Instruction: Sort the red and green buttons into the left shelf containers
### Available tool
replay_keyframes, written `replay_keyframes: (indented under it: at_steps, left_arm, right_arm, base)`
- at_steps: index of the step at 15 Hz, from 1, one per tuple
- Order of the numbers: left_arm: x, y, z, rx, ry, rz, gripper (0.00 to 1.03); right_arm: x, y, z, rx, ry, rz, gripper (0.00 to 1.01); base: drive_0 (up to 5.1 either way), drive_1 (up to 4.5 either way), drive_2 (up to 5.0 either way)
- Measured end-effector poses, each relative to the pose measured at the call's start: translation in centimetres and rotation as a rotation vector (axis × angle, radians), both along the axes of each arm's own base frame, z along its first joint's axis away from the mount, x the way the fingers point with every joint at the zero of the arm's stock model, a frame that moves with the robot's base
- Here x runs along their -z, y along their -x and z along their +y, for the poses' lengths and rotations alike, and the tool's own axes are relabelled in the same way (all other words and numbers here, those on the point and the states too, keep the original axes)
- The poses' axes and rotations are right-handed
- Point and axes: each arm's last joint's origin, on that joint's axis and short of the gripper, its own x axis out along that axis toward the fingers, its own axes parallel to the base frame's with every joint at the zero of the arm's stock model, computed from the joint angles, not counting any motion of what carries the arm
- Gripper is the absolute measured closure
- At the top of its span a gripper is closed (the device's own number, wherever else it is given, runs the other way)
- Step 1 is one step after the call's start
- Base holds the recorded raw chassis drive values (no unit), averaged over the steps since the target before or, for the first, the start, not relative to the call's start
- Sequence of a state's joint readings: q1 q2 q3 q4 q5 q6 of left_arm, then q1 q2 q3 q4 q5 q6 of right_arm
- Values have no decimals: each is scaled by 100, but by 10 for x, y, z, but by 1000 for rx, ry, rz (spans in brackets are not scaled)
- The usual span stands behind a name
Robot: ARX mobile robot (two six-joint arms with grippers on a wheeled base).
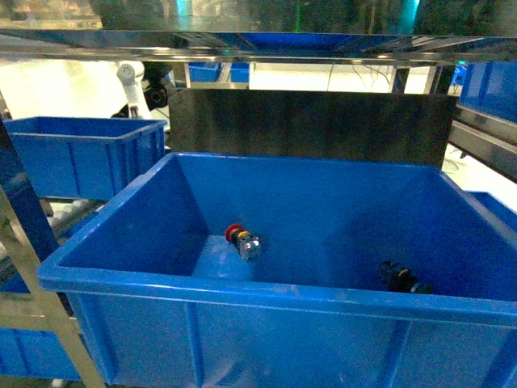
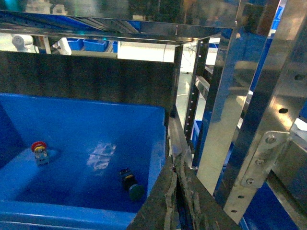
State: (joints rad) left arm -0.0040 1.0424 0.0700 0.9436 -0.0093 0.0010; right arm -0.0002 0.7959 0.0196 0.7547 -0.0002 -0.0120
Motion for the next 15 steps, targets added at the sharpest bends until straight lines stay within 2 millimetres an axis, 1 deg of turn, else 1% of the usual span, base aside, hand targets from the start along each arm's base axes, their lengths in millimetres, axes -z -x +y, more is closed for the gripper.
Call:
replay_keyframes:
  at_steps: [5, 11, 13, 15]
  left_arm:
    - [-2, 22, 0, 3, 1, -13, 101]
    - [-9, 40, 0, 3, 1, -35, 101]
    - [-11, 51, 0, 3, 1, -43, 101]
    - [-12, 54, 0, 3, 1, -44, 101]
  right_arm:
    - [-6, 15, 0, 0, 0, -22, 99]
    - [-10, 28, 0, 0, 0, -36, 99]
    - [-10, 36, 0, 0, 0, -36, 99]
    - [-9, 38, 0, 0, 0, -35, 99]
  base:
    - [0, 0, 0]
    - [0, 0, 0]
    - [0, 0, 0]
    - [0, 0, 0]
